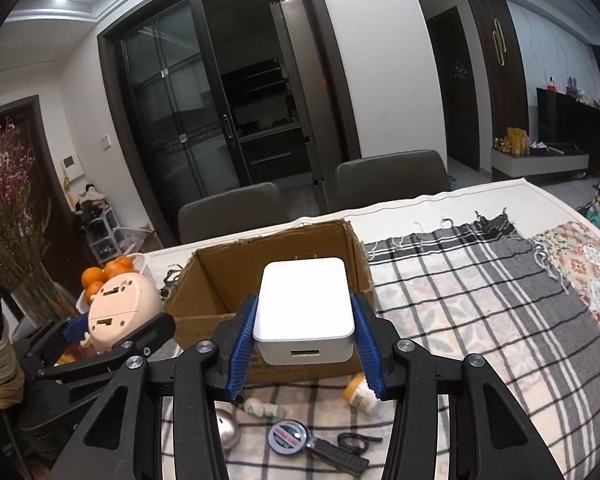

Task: Organize rigid objects
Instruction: 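Lift and carry the charger with the right gripper while the left carries the pink toy over the box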

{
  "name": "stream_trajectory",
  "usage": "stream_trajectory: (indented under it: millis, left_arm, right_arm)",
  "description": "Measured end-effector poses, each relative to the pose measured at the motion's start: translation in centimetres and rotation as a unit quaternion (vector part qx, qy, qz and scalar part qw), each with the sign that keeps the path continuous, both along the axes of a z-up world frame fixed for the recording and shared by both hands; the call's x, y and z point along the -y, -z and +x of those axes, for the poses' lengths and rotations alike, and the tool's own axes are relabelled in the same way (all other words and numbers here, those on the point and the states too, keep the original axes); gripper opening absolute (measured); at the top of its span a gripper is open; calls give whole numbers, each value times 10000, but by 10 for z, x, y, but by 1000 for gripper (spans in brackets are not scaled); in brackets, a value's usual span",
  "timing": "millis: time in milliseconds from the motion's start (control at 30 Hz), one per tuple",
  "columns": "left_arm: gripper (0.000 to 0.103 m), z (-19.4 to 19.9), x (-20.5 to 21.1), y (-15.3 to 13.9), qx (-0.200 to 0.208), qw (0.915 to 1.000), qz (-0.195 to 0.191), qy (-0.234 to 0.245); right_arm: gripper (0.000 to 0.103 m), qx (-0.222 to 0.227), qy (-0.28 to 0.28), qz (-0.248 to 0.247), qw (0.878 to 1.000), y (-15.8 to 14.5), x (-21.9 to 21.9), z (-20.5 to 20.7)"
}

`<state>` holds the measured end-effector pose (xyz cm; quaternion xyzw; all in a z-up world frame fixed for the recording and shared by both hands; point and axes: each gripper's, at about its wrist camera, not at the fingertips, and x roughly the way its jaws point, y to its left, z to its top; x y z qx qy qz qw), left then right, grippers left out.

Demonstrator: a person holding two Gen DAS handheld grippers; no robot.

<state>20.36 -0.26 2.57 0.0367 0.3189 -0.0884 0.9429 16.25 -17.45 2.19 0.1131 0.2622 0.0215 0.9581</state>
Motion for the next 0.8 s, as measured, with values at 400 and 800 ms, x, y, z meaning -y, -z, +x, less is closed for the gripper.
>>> stream_trajectory:
  millis: [400,800]
  left_arm:
    - [76,42,3,-12,-229,9995,174,125]
    - [76,85,10,-4,-694,9961,492,223]
  right_arm:
    - [47,-320,-235,-34,9992,-13,-2,51]
    - [47,-904,-539,-203,9942,-10,-4,103]
